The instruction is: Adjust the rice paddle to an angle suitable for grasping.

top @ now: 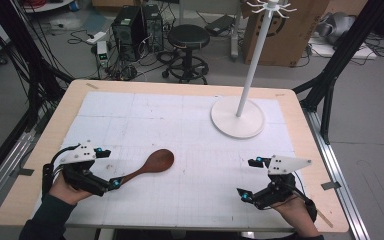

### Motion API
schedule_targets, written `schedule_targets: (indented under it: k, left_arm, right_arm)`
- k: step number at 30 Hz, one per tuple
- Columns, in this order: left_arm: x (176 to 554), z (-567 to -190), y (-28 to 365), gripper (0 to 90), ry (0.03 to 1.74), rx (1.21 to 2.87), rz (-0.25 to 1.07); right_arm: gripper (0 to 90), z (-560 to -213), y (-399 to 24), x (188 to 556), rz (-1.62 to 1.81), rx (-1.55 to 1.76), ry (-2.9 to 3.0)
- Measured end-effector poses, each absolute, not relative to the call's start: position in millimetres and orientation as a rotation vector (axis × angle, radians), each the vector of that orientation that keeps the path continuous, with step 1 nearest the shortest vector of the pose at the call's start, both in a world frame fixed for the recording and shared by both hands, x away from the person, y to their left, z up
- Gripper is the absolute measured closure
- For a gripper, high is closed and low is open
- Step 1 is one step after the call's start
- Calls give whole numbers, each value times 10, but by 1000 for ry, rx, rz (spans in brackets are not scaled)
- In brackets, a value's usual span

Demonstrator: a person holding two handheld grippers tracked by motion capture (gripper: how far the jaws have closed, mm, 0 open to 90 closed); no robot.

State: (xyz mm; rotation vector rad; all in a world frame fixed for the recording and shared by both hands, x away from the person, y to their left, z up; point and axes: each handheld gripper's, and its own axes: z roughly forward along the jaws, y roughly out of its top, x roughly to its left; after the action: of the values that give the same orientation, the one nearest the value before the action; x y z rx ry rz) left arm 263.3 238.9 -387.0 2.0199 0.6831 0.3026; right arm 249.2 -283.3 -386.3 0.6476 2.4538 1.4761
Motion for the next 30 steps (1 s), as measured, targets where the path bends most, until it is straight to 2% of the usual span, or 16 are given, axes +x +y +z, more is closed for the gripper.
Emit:
schedule_targets:
  k: [8,21,30]
  left_arm:
    - [2759,-3843,2210,17,719,2198,271]
    - [2942,-3787,1943,25,782,2364,226]
    - [3091,-3798,1742,31,836,2516,134]
  right_arm:
    - [4,-3881,-2863,2489,1468,658,2457]
    - [4,-3892,-2859,2479,1451,663,2473]
    - [4,-3906,-2848,2484,1433,663,2485]
